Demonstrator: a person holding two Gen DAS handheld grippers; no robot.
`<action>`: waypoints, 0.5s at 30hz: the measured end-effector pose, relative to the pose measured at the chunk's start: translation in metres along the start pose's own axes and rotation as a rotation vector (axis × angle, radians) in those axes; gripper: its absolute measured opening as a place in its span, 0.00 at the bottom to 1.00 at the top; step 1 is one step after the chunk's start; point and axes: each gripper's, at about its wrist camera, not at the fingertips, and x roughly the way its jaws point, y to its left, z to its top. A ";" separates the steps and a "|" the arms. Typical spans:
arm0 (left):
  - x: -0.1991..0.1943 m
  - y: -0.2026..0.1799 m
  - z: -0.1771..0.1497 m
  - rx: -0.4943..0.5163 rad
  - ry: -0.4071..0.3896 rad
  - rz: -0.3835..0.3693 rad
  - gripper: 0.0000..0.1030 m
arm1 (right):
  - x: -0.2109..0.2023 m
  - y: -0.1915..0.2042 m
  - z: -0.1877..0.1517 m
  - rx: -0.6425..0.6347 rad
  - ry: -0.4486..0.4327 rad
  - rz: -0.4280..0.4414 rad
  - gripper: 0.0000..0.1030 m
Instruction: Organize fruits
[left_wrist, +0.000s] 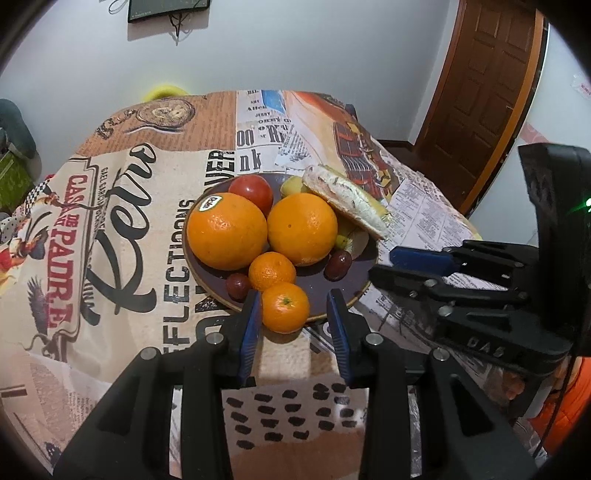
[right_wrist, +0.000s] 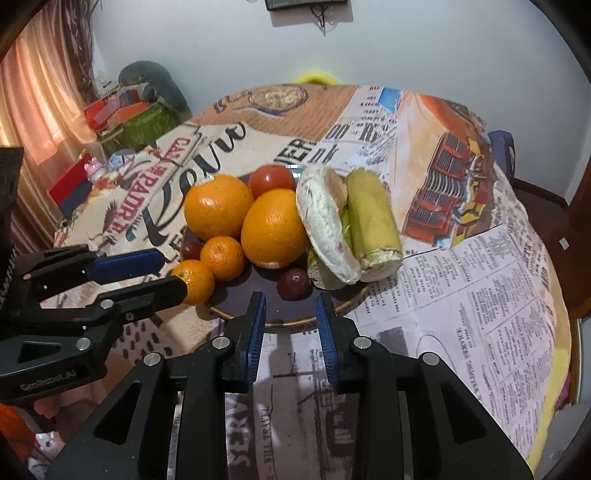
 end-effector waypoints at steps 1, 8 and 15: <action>-0.001 0.000 -0.001 0.002 0.003 0.003 0.35 | -0.006 0.001 0.000 0.001 -0.010 0.000 0.25; -0.006 0.004 -0.012 -0.017 0.034 0.035 0.35 | -0.027 0.009 -0.001 -0.010 -0.041 -0.009 0.25; -0.064 -0.001 -0.008 -0.020 -0.121 0.108 0.35 | -0.066 0.015 0.001 -0.008 -0.135 -0.035 0.25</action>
